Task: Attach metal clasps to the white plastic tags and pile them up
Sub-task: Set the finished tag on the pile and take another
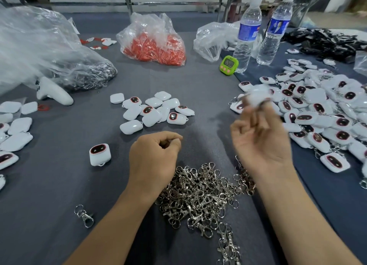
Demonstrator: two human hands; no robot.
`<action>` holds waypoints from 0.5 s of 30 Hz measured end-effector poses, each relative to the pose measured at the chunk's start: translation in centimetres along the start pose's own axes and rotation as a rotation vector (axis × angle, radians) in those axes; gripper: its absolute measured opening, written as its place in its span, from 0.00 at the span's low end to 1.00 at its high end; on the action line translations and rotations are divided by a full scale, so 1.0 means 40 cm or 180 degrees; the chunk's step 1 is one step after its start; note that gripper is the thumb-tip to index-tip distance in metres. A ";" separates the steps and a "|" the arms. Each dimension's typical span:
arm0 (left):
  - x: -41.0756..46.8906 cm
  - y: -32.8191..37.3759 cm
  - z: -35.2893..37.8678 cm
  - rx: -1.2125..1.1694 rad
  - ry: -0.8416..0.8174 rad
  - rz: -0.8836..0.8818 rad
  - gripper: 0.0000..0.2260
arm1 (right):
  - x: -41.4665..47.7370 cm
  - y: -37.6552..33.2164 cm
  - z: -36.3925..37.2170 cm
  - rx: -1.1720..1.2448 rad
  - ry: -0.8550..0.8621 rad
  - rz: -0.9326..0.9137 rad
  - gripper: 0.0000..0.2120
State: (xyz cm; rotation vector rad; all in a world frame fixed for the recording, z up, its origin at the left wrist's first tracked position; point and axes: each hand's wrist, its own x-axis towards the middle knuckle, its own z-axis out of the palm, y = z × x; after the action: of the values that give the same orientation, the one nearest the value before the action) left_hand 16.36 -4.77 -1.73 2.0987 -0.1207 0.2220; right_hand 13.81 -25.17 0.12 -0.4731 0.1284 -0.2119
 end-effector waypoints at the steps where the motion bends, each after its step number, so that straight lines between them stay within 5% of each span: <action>1: 0.001 0.000 -0.001 0.0095 -0.0015 -0.0037 0.07 | -0.002 -0.013 -0.011 0.0524 -0.0067 0.0015 0.13; 4: -0.001 -0.001 0.001 0.0502 -0.0030 0.0039 0.06 | 0.001 -0.009 -0.016 0.0439 0.0088 0.0073 0.24; 11: 0.008 -0.018 -0.008 0.1670 0.0450 0.0568 0.08 | 0.011 0.031 0.013 -0.0406 0.0315 0.0328 0.10; 15: 0.050 -0.051 -0.046 0.2189 0.0515 0.0230 0.24 | 0.008 0.034 0.015 -0.0464 0.0361 0.0391 0.07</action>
State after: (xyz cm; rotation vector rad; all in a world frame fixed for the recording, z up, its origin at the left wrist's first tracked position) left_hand 18.49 -2.15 -2.14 2.7474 -0.0215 0.5350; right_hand 14.44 -23.81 -0.02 -0.5964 0.2843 -0.1090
